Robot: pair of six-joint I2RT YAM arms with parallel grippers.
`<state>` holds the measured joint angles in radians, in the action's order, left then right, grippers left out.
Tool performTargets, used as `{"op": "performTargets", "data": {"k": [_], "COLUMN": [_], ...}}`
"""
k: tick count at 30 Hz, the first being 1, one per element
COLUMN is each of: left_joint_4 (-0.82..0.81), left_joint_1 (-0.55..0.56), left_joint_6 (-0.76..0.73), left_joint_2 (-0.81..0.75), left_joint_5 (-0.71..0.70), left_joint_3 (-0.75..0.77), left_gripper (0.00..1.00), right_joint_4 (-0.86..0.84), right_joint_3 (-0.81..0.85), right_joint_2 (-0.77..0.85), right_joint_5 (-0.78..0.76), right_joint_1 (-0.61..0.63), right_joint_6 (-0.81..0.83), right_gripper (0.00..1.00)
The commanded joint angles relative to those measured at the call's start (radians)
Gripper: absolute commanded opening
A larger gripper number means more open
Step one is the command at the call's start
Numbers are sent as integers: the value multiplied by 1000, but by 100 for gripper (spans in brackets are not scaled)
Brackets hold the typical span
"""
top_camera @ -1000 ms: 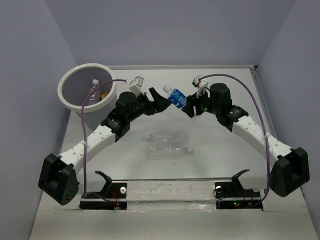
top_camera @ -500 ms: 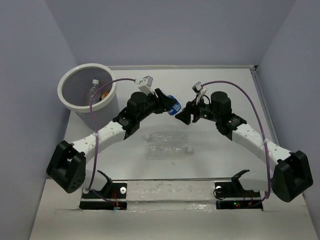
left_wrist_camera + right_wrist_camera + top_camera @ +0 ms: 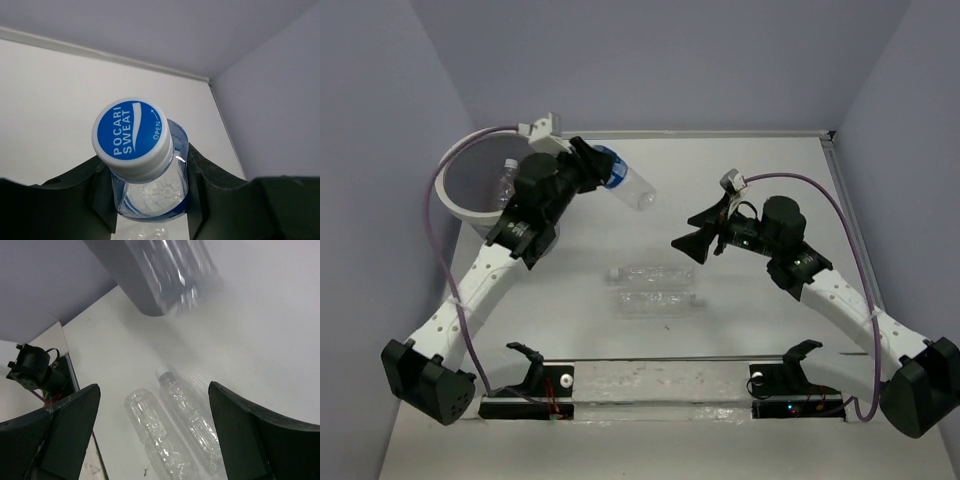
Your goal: Put the plastic bottles in the bin
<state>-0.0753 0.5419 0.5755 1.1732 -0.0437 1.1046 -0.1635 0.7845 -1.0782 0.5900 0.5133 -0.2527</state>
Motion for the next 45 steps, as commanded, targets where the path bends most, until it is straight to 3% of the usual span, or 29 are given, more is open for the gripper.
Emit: {"op": "performTargets", "data": {"k": [1, 7, 10, 17, 19, 20, 21, 22, 23, 26, 29, 36, 38, 43, 45], "left_joint_4": [173, 308, 312, 276, 276, 270, 263, 241, 229, 204, 216, 220, 226, 246, 246], "left_joint_1": [-195, -370, -459, -586, -594, -594, -594, -594, -594, -593, -591, -551, -505, -389, -302], "left_joint_6": [-95, -187, -209, -180, -181, -187, -190, -187, -184, -189, -184, -170, -175, -106, -57], "left_joint_2": [-121, -142, -126, -55, -38, -38, -43, -59, -72, -110, -136, -231, -277, -351, -374], "left_joint_5": [-67, -205, -326, -433, -479, -481, -461, -440, -380, -291, -223, -38, 30, 388, 398], "left_joint_3": [171, 284, 284, 288, 270, 259, 244, 210, 193, 155, 146, 103, 72, -47, -103], "left_gripper": [14, 15, 15, 17, 22, 32, 41, 60, 68, 87, 98, 99, 99, 99, 99], "right_joint_4": [-50, -47, -53, -45, -33, -13, -4, 14, 21, 44, 88, 220, 287, 386, 404], "right_joint_3": [-59, -93, -97, -111, -108, -102, -100, -88, -82, -67, -36, 41, 74, 122, 154], "right_joint_2": [69, 100, 110, 98, 83, 63, 51, 23, 8, -32, -72, -144, -182, -273, -328], "right_joint_5": [51, 56, 68, 62, 50, 31, 25, 24, 24, -7, -83, -232, -293, -389, -384], "right_joint_1": [21, 21, 21, 21, 21, 21, 21, 21, 31, 63, 106, 189, 212, 222, 222], "right_joint_6": [-26, -33, -34, -23, -11, 3, 10, 15, 21, 36, 62, 159, 213, 317, 346], "right_gripper": [94, 94, 94, 94, 94, 94, 94, 94, 94, 94, 94, 95, 95, 95, 95]}}
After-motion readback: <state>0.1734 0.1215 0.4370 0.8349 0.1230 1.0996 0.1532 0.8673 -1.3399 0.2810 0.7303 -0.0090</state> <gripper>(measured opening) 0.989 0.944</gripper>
